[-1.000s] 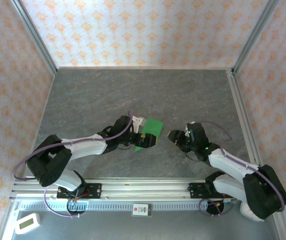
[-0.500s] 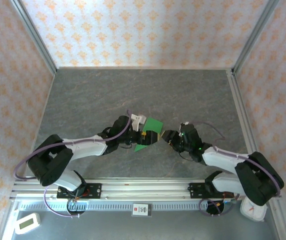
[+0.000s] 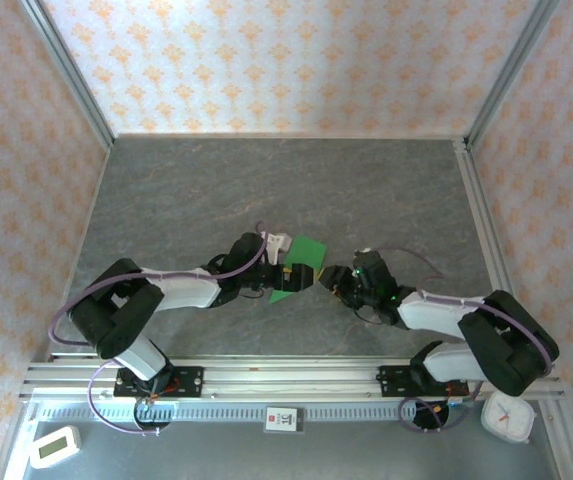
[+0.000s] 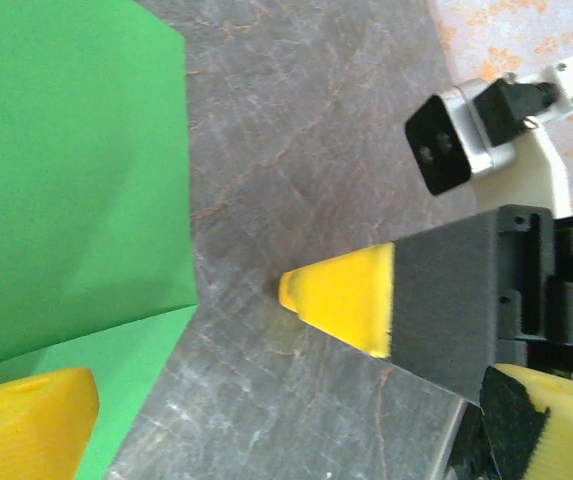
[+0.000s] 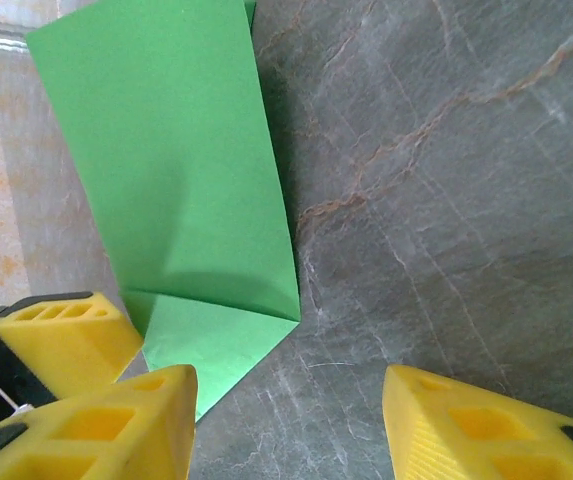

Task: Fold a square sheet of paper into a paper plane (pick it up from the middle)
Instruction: Fold the wing for the fifth time at the center of the table.

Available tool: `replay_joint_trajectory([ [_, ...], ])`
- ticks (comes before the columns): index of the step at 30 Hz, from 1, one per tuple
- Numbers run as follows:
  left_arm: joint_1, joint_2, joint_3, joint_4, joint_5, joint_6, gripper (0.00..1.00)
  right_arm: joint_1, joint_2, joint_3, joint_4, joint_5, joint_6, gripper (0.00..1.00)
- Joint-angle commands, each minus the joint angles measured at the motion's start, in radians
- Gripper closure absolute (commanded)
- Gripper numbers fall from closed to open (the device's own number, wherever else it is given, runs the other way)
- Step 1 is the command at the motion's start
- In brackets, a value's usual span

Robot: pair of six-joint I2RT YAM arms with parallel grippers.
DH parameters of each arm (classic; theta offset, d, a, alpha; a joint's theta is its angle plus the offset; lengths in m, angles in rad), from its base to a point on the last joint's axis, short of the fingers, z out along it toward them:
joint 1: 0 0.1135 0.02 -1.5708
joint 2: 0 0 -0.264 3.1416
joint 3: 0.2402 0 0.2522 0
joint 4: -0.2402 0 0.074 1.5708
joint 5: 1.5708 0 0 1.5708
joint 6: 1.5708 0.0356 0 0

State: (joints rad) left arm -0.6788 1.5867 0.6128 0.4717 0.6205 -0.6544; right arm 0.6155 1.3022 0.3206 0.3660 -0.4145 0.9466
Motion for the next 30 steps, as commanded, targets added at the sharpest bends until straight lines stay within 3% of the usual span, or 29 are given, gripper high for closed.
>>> replay_joint_trajectory([
  [1,0.016,0.019,-0.031,0.074,-0.013,0.018,0.01,0.010,0.018,0.033,0.037,0.015,0.003,0.49],
  [12,0.050,0.048,-0.091,0.150,0.023,0.008,0.01,0.038,0.141,0.108,0.078,-0.026,-0.014,0.51],
  [30,0.061,0.038,-0.102,0.162,0.053,0.011,0.01,0.081,0.250,0.176,0.118,-0.048,-0.009,0.64],
])
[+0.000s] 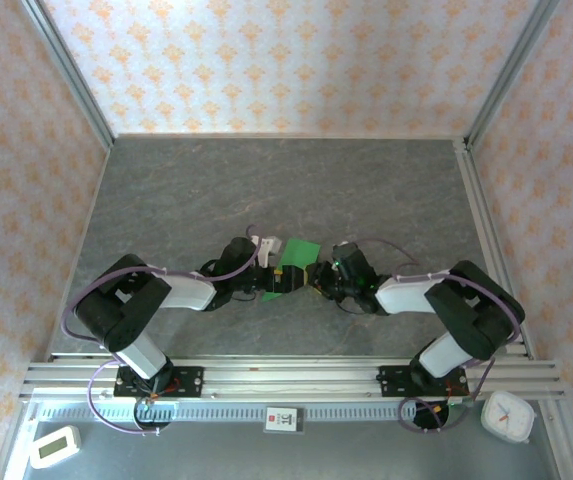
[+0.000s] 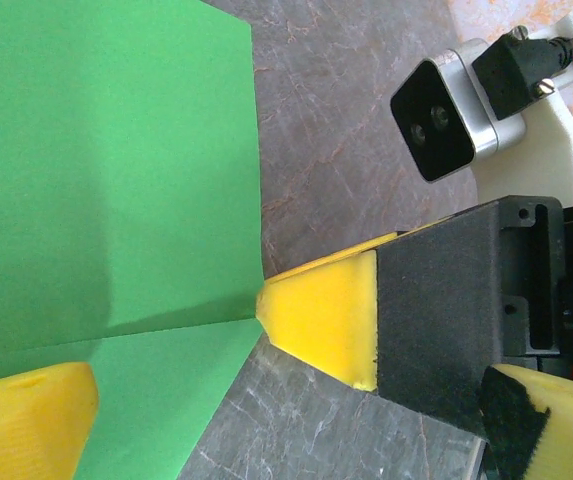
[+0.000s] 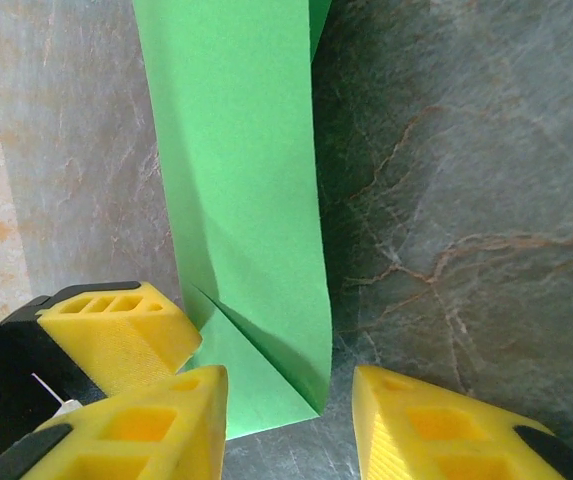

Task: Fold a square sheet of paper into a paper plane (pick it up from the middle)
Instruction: Fold the wing for the fifth time at the center of the table.

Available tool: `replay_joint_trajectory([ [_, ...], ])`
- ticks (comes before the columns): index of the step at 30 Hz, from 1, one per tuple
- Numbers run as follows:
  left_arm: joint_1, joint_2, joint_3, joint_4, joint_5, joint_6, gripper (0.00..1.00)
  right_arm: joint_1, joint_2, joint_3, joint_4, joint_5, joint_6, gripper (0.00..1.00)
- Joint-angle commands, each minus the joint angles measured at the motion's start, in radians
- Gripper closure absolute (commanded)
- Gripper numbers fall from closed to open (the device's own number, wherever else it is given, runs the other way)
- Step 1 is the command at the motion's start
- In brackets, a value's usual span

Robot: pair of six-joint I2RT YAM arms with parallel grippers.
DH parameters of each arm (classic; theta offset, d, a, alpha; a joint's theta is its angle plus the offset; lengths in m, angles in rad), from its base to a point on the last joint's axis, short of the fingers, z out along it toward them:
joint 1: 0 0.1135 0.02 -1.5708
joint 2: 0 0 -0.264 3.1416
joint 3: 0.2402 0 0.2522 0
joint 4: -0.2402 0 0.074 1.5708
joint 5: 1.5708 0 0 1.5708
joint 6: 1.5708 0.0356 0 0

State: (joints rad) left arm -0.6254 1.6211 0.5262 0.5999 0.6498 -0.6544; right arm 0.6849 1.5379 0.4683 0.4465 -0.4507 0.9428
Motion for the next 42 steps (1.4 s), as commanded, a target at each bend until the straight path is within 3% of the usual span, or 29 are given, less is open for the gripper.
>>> replay_joint_trajectory([
  [1,0.007,0.006,-0.015,0.032,0.024,0.012,0.01,0.013,0.019,0.032,0.038,-0.013,-0.006,0.64],
  [5,0.009,0.006,-0.017,0.034,0.028,0.013,0.01,0.013,0.041,0.050,0.035,-0.018,-0.012,0.70],
  [8,0.011,0.001,-0.013,0.031,0.030,0.012,0.01,0.014,0.050,0.059,0.035,-0.022,-0.014,0.88],
  [9,0.012,-0.002,-0.008,0.023,0.028,0.017,0.01,0.013,0.052,0.063,0.032,-0.020,-0.014,0.99],
  [10,0.015,-0.007,-0.001,0.006,0.023,0.023,0.01,0.013,0.050,0.066,0.024,-0.018,-0.013,1.00],
  [15,0.021,-0.108,0.044,-0.174,-0.130,0.127,0.01,0.013,0.026,0.077,-0.014,0.005,0.002,1.00],
  [20,-0.013,-0.258,0.027,-0.342,-0.420,0.213,0.01,0.013,0.010,0.095,-0.066,0.016,-0.001,1.00],
  [24,-0.094,-0.343,-0.034,-0.389,-0.656,0.246,0.03,0.014,0.014,0.106,-0.093,0.021,-0.005,1.00],
  [28,-0.241,-0.360,-0.050,-0.425,-0.891,0.294,0.10,0.013,0.015,0.112,-0.112,0.028,-0.006,1.00],
  [34,-0.358,-0.312,-0.099,-0.319,-1.028,0.342,0.20,0.013,0.019,0.121,-0.123,0.026,-0.004,1.00],
  [42,-0.466,-0.209,-0.090,-0.189,-1.096,0.450,0.27,0.014,0.018,0.122,-0.121,0.017,0.001,1.00],
])
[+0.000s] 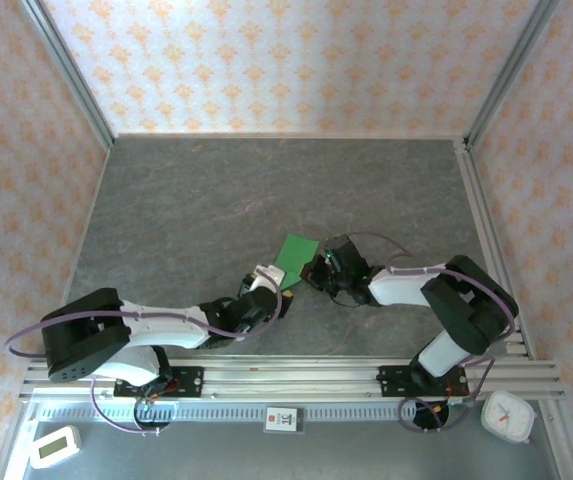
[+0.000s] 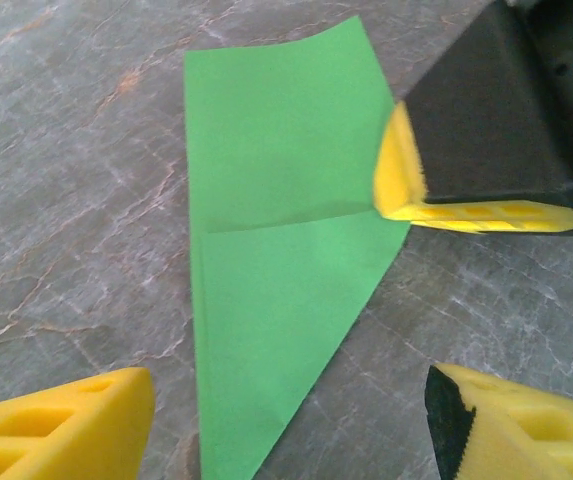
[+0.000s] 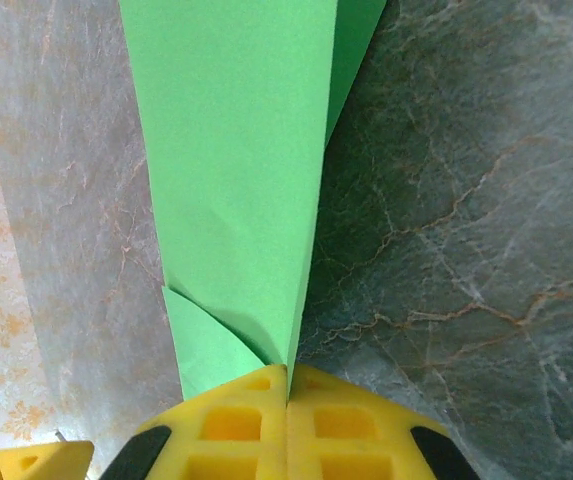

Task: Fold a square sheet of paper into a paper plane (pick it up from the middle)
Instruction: Fold the wing for the fifth time at the center of the table.

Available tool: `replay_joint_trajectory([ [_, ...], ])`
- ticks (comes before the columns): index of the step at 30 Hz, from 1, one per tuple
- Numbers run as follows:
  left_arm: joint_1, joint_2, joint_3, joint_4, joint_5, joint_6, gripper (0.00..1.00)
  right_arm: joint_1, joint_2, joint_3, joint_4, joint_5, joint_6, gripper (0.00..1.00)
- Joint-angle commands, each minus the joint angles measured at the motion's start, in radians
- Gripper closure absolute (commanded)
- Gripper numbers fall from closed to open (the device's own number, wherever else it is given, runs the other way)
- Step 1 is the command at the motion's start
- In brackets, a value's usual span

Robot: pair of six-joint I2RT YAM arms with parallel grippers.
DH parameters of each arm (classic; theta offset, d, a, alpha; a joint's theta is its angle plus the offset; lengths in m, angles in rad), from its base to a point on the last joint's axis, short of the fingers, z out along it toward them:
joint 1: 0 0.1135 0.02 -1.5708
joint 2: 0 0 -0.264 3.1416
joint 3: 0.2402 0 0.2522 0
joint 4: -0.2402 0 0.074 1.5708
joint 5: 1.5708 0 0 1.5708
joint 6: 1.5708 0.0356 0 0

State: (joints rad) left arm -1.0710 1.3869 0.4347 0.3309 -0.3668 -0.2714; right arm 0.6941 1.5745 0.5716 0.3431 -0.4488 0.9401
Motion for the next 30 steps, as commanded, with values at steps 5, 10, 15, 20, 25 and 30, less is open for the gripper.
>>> replay_joint_trajectory([
  [5,-0.044,0.118,0.044,0.101,-0.106,0.100,0.27,0.005,-0.024,0.022,-0.018,0.008,0.005,1.00],
  [10,-0.058,0.189,0.071,0.121,-0.135,0.128,0.27,0.005,-0.025,0.021,-0.018,0.002,0.007,1.00],
  [15,-0.061,0.230,0.078,0.137,-0.163,0.153,0.28,0.004,-0.030,0.010,-0.007,-0.006,0.012,1.00],
  [20,-0.062,0.254,0.078,0.154,-0.178,0.167,0.32,0.004,-0.040,-0.004,0.003,-0.013,0.022,1.00],
  [25,-0.062,0.282,0.084,0.169,-0.186,0.181,0.42,0.005,-0.049,-0.016,0.011,-0.014,0.028,1.00],
  [30,-0.062,0.299,0.088,0.177,-0.176,0.184,0.58,0.005,-0.049,-0.023,0.011,-0.014,0.031,1.00],
])
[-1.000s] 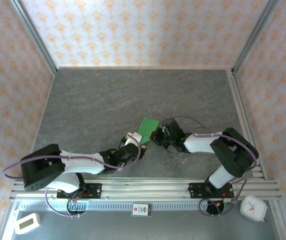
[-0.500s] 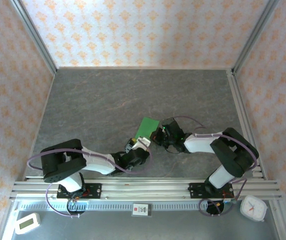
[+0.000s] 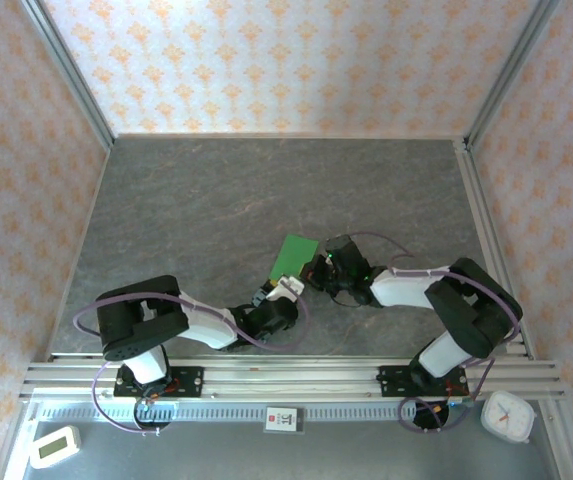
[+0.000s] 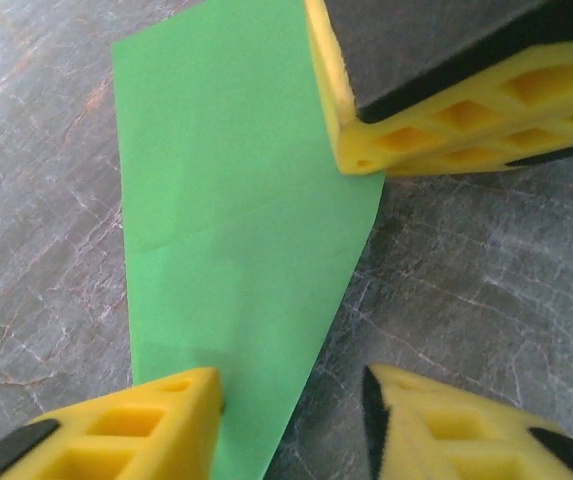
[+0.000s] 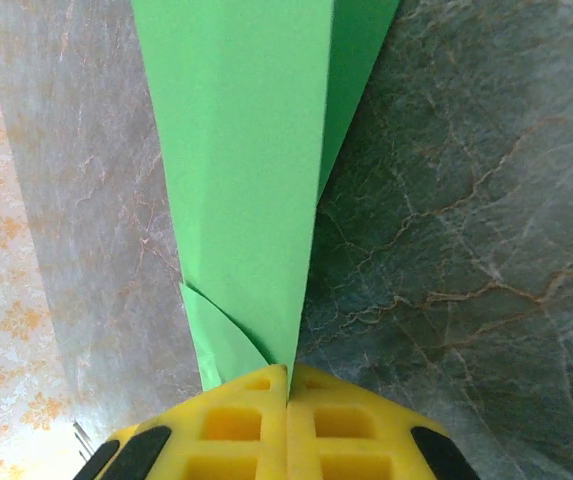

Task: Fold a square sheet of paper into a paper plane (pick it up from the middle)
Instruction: Fold the wing for the fifth time at the center of the table.

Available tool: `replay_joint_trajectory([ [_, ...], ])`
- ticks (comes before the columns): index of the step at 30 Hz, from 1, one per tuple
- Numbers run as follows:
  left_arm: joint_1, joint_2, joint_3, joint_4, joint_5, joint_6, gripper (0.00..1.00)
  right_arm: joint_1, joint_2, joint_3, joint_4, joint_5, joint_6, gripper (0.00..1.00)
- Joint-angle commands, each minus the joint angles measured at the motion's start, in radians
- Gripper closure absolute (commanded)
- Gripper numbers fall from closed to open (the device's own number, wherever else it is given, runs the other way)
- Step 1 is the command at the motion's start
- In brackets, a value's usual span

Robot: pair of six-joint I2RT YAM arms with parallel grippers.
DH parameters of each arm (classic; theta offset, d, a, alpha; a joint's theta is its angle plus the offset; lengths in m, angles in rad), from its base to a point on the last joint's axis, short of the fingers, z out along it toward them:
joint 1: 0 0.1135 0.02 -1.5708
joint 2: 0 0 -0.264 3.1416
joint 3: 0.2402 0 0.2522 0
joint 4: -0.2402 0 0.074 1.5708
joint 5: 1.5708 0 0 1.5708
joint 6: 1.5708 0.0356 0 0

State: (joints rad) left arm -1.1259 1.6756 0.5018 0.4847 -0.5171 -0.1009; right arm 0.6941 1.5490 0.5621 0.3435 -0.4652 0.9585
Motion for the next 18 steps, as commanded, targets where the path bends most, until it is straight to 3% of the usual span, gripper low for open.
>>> replay_joint_trajectory([
  [1,-0.007,0.013,0.021,0.024,-0.027,0.013,0.59,0.005,-0.024,-0.014,0.010,0.003,0.013,1.00],
  [8,-0.006,0.025,0.018,0.022,-0.039,0.013,0.75,0.004,-0.025,-0.019,0.014,-0.001,0.014,1.00],
  [10,-0.006,0.026,0.018,0.021,-0.053,0.008,0.71,0.004,-0.031,-0.022,0.014,0.001,0.015,1.00],
  [13,-0.006,0.030,0.017,0.022,-0.063,0.004,0.54,0.004,-0.035,-0.023,0.013,0.001,0.014,1.00],
  [18,-0.006,0.051,0.021,0.020,-0.065,0.003,0.50,0.005,-0.041,-0.028,0.013,0.000,0.015,1.00],
])
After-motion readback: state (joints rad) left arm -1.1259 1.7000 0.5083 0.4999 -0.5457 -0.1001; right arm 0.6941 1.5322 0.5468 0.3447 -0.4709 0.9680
